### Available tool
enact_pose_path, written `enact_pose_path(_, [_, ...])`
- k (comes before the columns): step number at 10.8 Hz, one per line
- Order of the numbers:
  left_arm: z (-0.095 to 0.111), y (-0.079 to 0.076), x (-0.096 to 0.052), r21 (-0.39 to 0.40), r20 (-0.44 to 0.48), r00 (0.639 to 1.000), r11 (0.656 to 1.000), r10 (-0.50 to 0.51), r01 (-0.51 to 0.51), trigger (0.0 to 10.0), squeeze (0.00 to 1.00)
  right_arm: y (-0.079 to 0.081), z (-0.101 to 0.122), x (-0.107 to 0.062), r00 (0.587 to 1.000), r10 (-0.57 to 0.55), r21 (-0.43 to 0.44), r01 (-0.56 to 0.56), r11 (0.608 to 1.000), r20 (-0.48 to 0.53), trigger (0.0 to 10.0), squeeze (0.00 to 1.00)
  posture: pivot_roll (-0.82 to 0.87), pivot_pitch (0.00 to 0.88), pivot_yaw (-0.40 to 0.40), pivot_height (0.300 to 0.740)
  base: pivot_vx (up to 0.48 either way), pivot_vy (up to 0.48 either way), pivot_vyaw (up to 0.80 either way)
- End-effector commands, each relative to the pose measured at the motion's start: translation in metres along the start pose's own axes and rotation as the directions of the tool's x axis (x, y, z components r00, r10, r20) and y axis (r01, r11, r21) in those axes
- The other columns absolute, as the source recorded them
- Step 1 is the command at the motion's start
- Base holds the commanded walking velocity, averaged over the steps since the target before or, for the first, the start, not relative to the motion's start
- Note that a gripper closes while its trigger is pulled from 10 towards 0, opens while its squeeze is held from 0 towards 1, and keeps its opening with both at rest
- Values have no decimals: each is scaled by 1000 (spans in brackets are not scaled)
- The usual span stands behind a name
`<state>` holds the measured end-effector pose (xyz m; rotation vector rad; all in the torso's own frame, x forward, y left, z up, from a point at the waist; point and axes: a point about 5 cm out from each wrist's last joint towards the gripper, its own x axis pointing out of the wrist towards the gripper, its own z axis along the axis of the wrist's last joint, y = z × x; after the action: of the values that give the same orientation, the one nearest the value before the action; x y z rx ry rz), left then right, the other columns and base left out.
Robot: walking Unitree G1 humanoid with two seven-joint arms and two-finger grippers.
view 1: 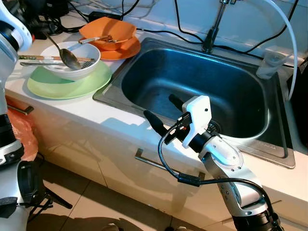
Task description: Kitchen organization
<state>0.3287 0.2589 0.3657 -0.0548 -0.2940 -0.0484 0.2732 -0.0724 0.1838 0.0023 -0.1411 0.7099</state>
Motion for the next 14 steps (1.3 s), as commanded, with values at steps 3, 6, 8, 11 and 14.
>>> enact_pose_path(3, [15,-7,-1,15,148,989,1000,4,-6,10000,0,-2,-1,1,1000,1,-12,-1,1000,0,10000,0,27,95,-64,740,0,0,0])
enact_pose_path(6, [25,-25,-10,178,378,925,977,38,-113,10000,0,-2,0,2,1000,-1,-16,1,1000,3,10000,0,25,88,-67,740,0,0,0])
enact_pose_path(8, [2,-44,-13,211,400,916,970,26,-119,10000,0,-2,-1,3,1000,-1,-20,1,1000,5,10000,0,21,86,-67,740,0,0,0])
enact_pose_path(11, [-25,-61,-15,217,361,933,973,0,-83,10000,0,-2,0,2,1000,-5,-23,5,1000,7,10000,0,14,88,-62,740,0,0,0])
enact_pose_path(14, [-38,-59,-16,183,333,943,979,28,-94,10000,0,-1,-1,2,1000,-4,-20,4,1000,7,10000,0,17,92,-61,740,0,0,0])
